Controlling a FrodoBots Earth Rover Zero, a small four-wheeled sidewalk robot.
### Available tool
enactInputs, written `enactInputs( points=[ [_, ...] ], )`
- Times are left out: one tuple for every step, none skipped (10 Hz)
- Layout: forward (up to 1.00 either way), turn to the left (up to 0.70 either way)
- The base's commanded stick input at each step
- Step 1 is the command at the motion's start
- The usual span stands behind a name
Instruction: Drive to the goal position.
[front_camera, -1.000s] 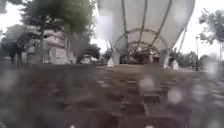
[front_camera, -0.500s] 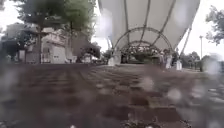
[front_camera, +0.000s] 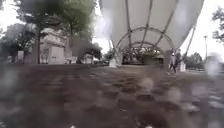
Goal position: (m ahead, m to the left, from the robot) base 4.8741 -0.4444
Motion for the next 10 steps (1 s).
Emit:
enactInputs(
  points=[
    [1.00,0.00],
    [1.00,0.00],
    [1.00,0.00],
    [1.00,0.00],
    [1.00,0.00],
    [1.00,-0.07],
    [1.00,-0.40],
    [1.00,-0.40],
    [1.00,-0.29],
    [1.00,-0.13]
  ],
)
